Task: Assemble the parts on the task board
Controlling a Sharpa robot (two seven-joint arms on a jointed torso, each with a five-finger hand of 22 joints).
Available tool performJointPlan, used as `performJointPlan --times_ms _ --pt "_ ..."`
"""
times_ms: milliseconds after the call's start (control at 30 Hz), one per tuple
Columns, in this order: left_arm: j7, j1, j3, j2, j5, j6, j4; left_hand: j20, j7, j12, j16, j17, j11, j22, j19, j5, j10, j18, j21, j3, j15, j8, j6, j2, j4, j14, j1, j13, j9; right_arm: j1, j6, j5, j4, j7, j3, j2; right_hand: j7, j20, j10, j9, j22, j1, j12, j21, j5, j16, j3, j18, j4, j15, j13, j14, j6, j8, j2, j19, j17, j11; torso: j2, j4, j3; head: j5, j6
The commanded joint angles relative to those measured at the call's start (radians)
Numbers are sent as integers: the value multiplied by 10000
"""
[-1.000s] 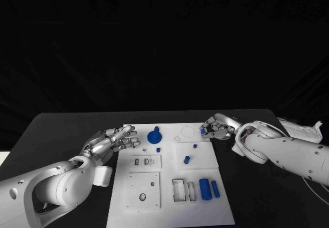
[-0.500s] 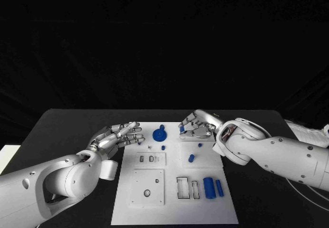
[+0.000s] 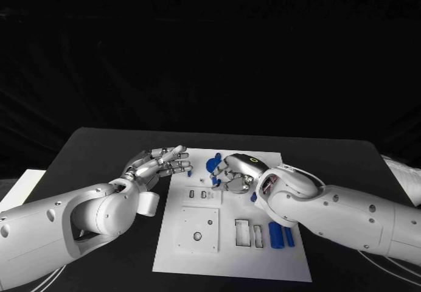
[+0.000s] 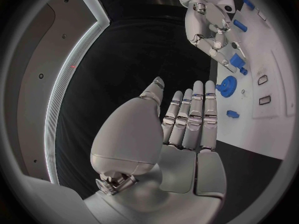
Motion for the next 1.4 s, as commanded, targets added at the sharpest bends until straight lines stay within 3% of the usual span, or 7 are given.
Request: performJointPlan --times_ms 33,333,867,1000,1400 --pt "167 7 7 19 8 100 18 76 118 -53 -62 15 -2 -15 -11 -3 -39 41 -62 -13 51 -57 -16 115 -58 -27 20 -8 -6 -115 301 -843 -19 -539 -6 178 -247 -86 844 135 1445 -95 -54 -13 10 25 78 -96 70 -51 2376 1034 369 112 -3 468 2515 -68 -21 30 -22 37 -56" --pt "150 8 7 18 8 144 63 76 118 -53 -62 15 -2 -15 -11 -3 -39 41 -62 -13 51 -57 -16 115 -58 -27 20 -8 -6 -286 713 -1270 -100 -809 -30 485 -242 -88 834 130 1411 -156 -74 -28 15 10 65 -88 75 -50 2364 1027 356 99 -48 453 2482 -64 -18 -5 -12 88 -102" --pt "142 7 6 24 8 230 53 77 122 -54 -76 15 0 -19 -13 -3 -42 40 -69 -5 53 -61 -17 123 -77 -32 31 -8 -6 -307 1063 -1825 -133 -1071 -33 441 -235 -87 835 125 1406 -252 -73 -32 18 7 49 -88 100 -45 2366 1025 344 84 -89 451 2474 -57 -9 2 10 110 -144" --pt "135 7 6 29 8 235 43 77 122 -54 -76 15 0 -19 -13 -3 -42 40 -69 -5 53 -61 -17 123 -77 -32 31 -8 -6 -308 1111 -1883 -113 -1098 -33 384 -232 -86 836 124 1400 -309 -72 -36 14 5 34 -87 115 -43 2367 1024 346 81 -121 449 2471 -55 -13 6 6 52 -113" --pt "124 7 6 51 8 253 48 77 122 -54 -76 15 0 -19 -13 -3 -42 40 -69 -5 53 -61 -17 123 -77 -32 31 -8 -6 -308 1394 -1947 -115 -1204 -32 378 -233 -86 834 124 1393 -368 -76 -40 9 4 25 -85 134 -43 2364 1024 351 79 -146 447 2469 -55 -12 5 -3 63 -121"
